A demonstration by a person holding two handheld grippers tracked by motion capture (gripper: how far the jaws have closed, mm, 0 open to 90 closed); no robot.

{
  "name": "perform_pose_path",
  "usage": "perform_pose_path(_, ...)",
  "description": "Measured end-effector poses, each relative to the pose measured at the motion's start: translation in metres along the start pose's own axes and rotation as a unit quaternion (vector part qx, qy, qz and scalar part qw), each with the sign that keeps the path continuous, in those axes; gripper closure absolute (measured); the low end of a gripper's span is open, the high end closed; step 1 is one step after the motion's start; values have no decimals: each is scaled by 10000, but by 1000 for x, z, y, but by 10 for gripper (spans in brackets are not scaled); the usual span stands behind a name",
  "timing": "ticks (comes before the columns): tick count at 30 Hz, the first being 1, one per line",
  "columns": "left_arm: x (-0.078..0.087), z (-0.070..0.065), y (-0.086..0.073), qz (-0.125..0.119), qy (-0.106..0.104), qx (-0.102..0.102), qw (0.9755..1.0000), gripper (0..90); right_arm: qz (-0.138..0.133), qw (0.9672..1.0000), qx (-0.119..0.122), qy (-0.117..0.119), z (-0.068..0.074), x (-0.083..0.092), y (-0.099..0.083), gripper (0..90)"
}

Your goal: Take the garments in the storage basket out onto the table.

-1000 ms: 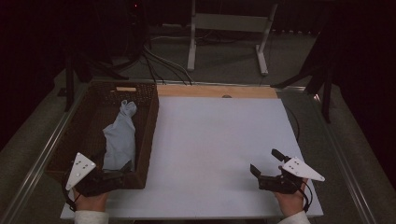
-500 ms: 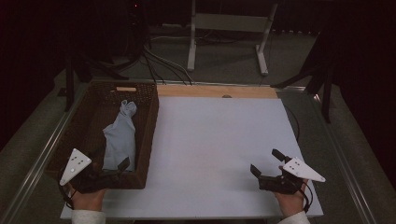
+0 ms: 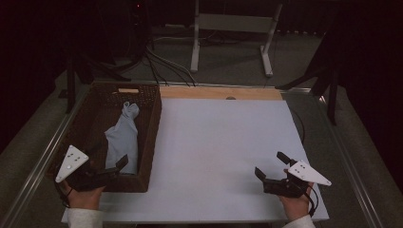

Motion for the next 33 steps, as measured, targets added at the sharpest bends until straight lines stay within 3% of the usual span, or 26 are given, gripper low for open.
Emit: perform_pose_path(33, -15, 24, 12, 311, 163, -96, 9993, 3, 12, 10000, 0, -25, 0, 0, 0, 12)
Point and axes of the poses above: each handheld gripper's, and its own axes: x roughly backward along the jaws, y roughly out of its top, z roughly to its left, the point moved 8 cm from there along -x, roughly forward along the jaws, and after that the axes turned 10 degrees about y, right-handed, at the moved point
